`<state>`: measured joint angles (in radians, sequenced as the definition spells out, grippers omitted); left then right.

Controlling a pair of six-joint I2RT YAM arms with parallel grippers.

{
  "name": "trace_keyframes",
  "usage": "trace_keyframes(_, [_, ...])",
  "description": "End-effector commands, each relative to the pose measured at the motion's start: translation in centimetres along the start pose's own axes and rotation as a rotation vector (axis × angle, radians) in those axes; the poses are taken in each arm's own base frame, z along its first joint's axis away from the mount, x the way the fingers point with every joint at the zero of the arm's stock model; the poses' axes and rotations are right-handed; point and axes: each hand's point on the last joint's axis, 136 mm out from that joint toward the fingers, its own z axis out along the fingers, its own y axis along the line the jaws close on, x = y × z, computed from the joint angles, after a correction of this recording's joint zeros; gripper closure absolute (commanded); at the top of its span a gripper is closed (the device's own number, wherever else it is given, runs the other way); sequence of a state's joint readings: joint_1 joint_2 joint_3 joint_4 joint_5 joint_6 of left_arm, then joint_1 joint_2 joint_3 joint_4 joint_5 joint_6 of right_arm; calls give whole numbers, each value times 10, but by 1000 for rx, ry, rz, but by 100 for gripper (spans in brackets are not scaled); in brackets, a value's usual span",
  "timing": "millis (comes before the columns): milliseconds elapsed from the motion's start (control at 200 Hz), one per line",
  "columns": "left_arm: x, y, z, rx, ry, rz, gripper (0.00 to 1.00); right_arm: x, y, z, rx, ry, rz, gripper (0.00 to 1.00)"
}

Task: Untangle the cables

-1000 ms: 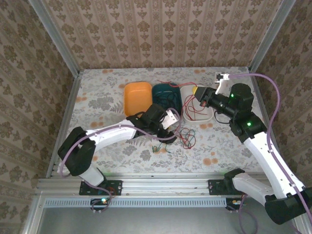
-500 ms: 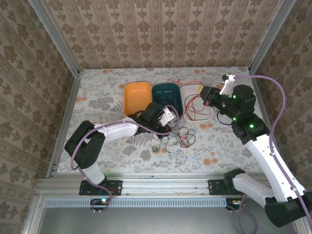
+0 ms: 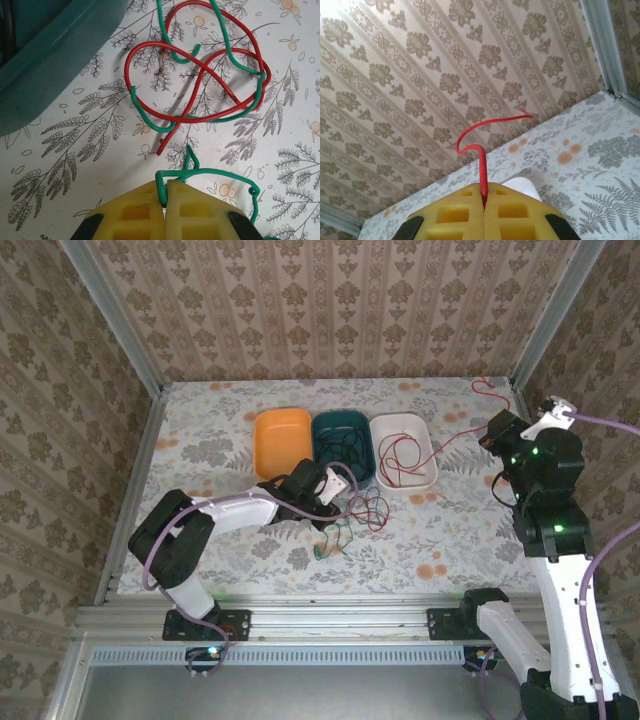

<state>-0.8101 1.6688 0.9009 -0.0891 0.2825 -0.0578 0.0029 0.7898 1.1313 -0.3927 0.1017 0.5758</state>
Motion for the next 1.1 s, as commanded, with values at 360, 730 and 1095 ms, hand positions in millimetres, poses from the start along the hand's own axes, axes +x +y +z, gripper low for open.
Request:
trace_keyframes(360, [18, 11, 0, -65, 68, -36, 100, -41, 75, 39, -301, -47, -76, 100])
trace_keyframes(730, [17, 9, 0, -65, 74, -24, 100, 49, 34, 122, -236, 143, -74, 100])
trace_keyframes(1095, [-5, 4, -11, -58, 14, 3, 100, 207, -33, 115, -28, 494, -129, 100])
